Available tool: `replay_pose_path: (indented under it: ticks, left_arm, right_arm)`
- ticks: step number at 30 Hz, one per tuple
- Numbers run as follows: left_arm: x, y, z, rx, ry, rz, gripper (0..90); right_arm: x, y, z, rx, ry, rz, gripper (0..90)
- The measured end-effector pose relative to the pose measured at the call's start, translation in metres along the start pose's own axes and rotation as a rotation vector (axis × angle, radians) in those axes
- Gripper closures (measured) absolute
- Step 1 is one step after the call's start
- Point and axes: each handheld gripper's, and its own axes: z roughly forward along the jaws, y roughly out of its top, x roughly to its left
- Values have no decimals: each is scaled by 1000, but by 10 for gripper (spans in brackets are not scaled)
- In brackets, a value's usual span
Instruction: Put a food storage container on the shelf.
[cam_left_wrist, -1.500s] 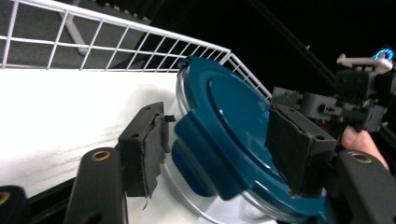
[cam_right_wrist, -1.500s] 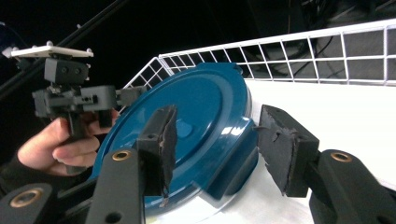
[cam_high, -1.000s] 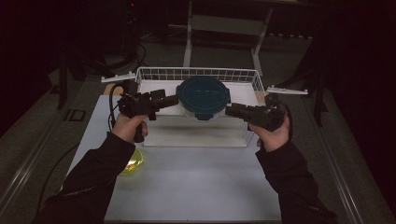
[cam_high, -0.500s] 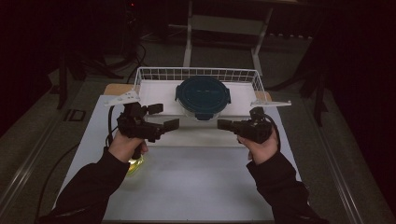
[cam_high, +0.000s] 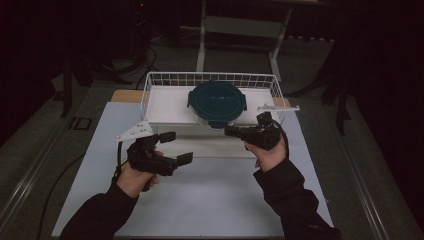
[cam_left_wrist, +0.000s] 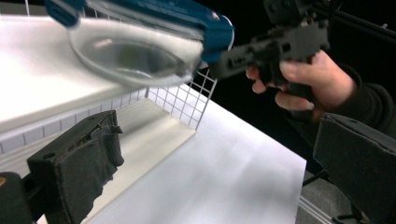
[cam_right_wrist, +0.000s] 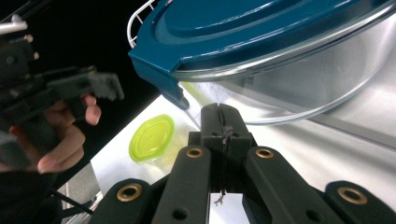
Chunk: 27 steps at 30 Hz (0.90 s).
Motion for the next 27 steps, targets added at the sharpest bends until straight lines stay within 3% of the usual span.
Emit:
replay_pose_path:
  ticks: [11, 27]
  left_arm:
    - [1, -23, -12, -3, 26, -29, 4]
    - [3, -28, -14, 8, 35, -27, 4]
  right_arm:
    - [-7, 8, 10, -7, -26, 20, 900]
    - [-19, 26, 20, -26, -66, 52, 899]
